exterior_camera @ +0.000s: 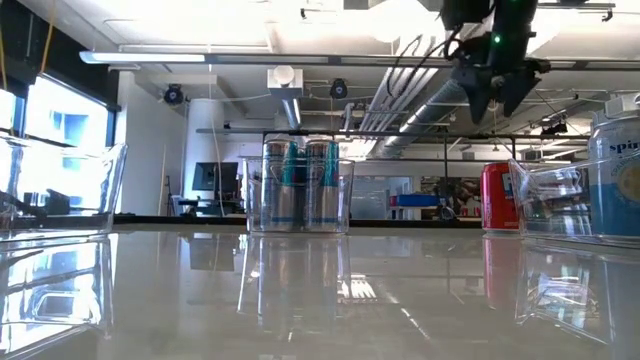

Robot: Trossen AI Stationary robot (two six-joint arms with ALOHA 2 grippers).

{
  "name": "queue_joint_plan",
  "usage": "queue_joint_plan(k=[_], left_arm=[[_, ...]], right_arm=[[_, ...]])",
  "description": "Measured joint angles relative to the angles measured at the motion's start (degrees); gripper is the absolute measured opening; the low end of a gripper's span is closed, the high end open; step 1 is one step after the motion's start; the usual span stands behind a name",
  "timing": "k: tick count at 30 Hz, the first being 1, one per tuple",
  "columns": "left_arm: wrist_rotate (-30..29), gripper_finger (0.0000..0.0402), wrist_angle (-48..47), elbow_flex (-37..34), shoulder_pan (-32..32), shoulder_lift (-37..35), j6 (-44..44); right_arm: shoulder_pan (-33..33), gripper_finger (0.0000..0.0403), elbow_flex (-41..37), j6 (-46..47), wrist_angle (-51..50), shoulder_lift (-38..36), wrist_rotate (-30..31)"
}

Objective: Sort soda cans
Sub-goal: Put the orange soda can into bottom left center transparent bin

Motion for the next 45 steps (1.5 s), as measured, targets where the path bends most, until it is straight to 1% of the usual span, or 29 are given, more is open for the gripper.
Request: queue_joint_plan(k=[2, 4, 6, 10, 12, 17, 21, 24, 29, 31, 33, 38, 40, 45], left_arm=[[0.01, 0.0352, 0.00, 0.00, 0.00, 0.00, 0.00], [0.08, 0.0352, -0.01, 0.00, 0.00, 0.00, -0.02], [0.28, 0.0352, -0.01, 0.00, 0.00, 0.00, -0.02], [0.40, 0.0352, -0.05, 0.00, 0.00, 0.00, -0.04], [0.78, 0.0352, -0.11, 0.00, 0.00, 0.00, -0.04], [0.79, 0.0352, -0.31, 0.00, 0.00, 0.00, -0.04], [0.79, 0.0352, -0.39, 0.00, 0.00, 0.00, -0.04], [0.79, 0.0352, -0.46, 0.00, 0.00, 0.00, -0.04], [0.76, 0.0352, -0.44, 0.00, 0.00, 0.00, -0.20], [0.76, 0.0352, -0.42, 0.00, 0.00, 0.00, -0.22], [0.76, 0.0352, -0.40, 0.00, 0.00, 0.00, -0.22], [0.76, 0.0352, -0.34, 0.00, 0.00, 0.00, -0.24], [0.76, 0.0352, -0.29, 0.00, 0.00, 0.00, -0.20], [0.74, 0.0352, -0.22, 0.00, 0.00, 0.00, -0.20]], right_arm=[[-3.29, 0.0373, 0.00, -0.57, 0.82, -0.02, -2.60], [-6.49, 0.0373, -0.06, -0.75, 1.97, -0.02, -6.58], [-8.71, 0.0373, -1.12, -1.31, 4.38, -0.07, -9.00], [-10.14, 0.0373, -5.14, -1.34, 7.02, -0.04, -10.01], [-10.29, 0.0373, -8.11, -1.72, 8.62, -0.03, -11.93], [-11.75, 0.0373, -15.26, -1.76, 11.40, 0.00, -12.62], [-12.29, 0.0373, -19.51, -3.34, 15.77, 0.00, -13.18], [-12.38, 0.0373, -21.69, -4.55, 20.67, 0.00, -14.16], [-12.44, 0.0373, -23.56, -5.26, 26.60, 0.00, -13.82], [-12.44, 0.0365, -24.26, -5.28, 27.88, 0.00, -14.14], [-12.70, 0.0348, -25.00, -5.51, 28.67, 0.02, -14.38], [-12.51, 0.0280, -25.68, -6.74, 29.34, -0.07, -14.66], [-11.56, 0.0277, -25.34, -6.78, 29.27, -0.06, -15.12], [-5.90, 0.0277, -21.66, -6.57, 30.96, -0.08, -20.18]])
